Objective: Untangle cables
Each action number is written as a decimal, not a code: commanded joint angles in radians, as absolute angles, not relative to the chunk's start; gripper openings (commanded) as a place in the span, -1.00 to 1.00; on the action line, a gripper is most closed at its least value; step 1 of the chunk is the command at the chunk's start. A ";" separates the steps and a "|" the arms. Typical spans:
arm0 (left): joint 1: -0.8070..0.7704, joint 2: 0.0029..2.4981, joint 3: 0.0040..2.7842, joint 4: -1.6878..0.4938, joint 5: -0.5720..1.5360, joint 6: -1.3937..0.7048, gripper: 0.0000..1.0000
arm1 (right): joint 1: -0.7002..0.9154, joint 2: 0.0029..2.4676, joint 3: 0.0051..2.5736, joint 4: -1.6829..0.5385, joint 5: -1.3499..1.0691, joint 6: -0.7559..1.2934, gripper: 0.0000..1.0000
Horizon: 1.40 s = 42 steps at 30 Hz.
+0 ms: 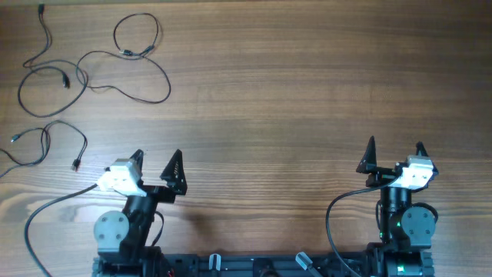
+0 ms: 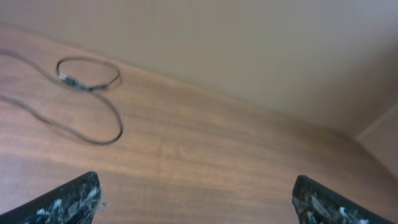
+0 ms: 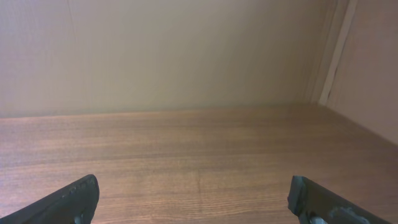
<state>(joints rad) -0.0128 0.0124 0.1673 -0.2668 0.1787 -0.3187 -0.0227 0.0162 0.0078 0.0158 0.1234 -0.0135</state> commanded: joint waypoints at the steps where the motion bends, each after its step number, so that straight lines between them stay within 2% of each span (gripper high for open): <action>1: -0.009 0.004 0.049 -0.126 0.160 -0.295 1.00 | -0.028 0.004 0.005 0.018 0.114 -0.025 0.99; 3: -0.009 0.004 0.006 -0.063 0.159 -0.260 1.00 | -0.028 0.004 0.005 0.018 0.114 -0.026 0.99; 8: -0.009 0.004 0.006 -0.065 0.145 -0.108 1.00 | -0.028 0.004 0.005 0.018 0.114 -0.025 0.99; 14: -0.009 0.004 0.006 -0.067 0.167 -0.029 1.00 | -0.028 0.004 0.005 0.018 0.114 -0.025 0.99; 42: -0.009 0.005 0.006 -0.062 0.163 -0.033 1.00 | -0.028 0.004 0.005 0.019 0.114 -0.026 1.00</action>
